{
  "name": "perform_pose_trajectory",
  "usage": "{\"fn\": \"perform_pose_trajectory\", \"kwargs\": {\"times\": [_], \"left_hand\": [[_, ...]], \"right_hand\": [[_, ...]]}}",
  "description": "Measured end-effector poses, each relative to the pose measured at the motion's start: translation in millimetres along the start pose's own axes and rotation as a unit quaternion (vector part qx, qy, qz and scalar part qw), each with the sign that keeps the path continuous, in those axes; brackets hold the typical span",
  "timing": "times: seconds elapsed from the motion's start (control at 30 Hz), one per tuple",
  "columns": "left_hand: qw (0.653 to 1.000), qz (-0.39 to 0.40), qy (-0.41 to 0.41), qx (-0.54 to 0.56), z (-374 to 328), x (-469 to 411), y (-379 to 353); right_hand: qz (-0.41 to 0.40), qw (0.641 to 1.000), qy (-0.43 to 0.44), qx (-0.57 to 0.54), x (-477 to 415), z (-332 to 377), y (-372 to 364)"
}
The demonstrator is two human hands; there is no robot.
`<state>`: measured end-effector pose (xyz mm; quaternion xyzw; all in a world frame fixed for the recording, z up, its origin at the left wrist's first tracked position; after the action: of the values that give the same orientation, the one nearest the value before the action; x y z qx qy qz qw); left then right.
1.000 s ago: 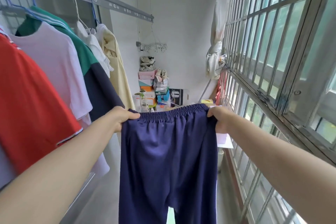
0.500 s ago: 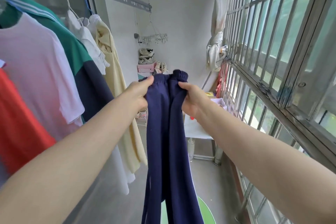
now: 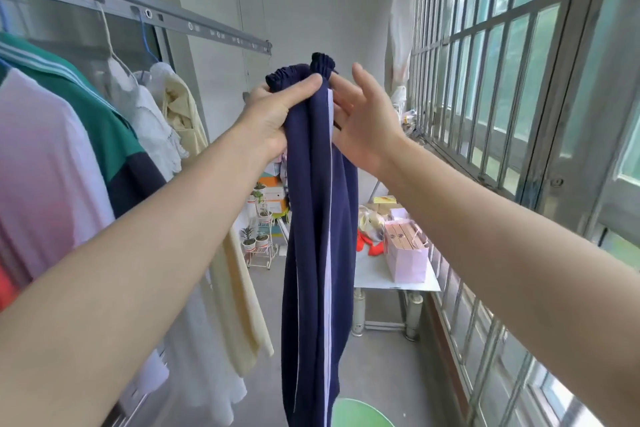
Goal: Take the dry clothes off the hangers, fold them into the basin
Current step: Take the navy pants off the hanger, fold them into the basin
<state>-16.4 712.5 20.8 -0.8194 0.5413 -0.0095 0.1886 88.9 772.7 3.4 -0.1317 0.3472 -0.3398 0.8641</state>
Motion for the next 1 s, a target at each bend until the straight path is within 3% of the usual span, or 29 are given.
{"fn": "perform_pose_trajectory", "kwargs": {"times": [0.17, 0.4, 0.57, 0.8, 0.87, 1.0], "left_hand": [[0.995, -0.028, 0.037, -0.084, 46, -10, 20], [0.968, -0.105, 0.079, -0.213, 150, -16, 59], [0.964, -0.114, 0.119, -0.209, 220, -17, 86], [0.957, -0.104, 0.192, -0.190, 279, -15, 103], [0.958, -0.086, 0.207, -0.178, 287, -16, 108], [0.952, -0.021, 0.231, -0.197, 295, -19, 113]], "right_hand": [[-0.025, 0.999, -0.037, 0.006, 19, -31, 29], [-0.008, 0.986, -0.105, 0.132, 66, -94, 79], [-0.055, 0.955, -0.141, 0.257, 93, -139, 130], [-0.156, 0.945, -0.109, 0.267, 125, -189, 204], [-0.132, 0.945, -0.140, 0.266, 132, -203, 229], [0.058, 0.941, -0.249, 0.223, 138, -221, 250]]}}
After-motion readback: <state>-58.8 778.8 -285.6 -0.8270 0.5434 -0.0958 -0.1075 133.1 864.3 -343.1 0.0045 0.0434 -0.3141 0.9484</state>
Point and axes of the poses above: each hand's wrist, its own x-axis away from the middle knuckle, its own y-axis out of the back of the hand, z = x × y, the point moved 2 cm from there along -x, towards the middle knuckle, and after that the axes turned 12 degrees about y, right-handed, at the moved point
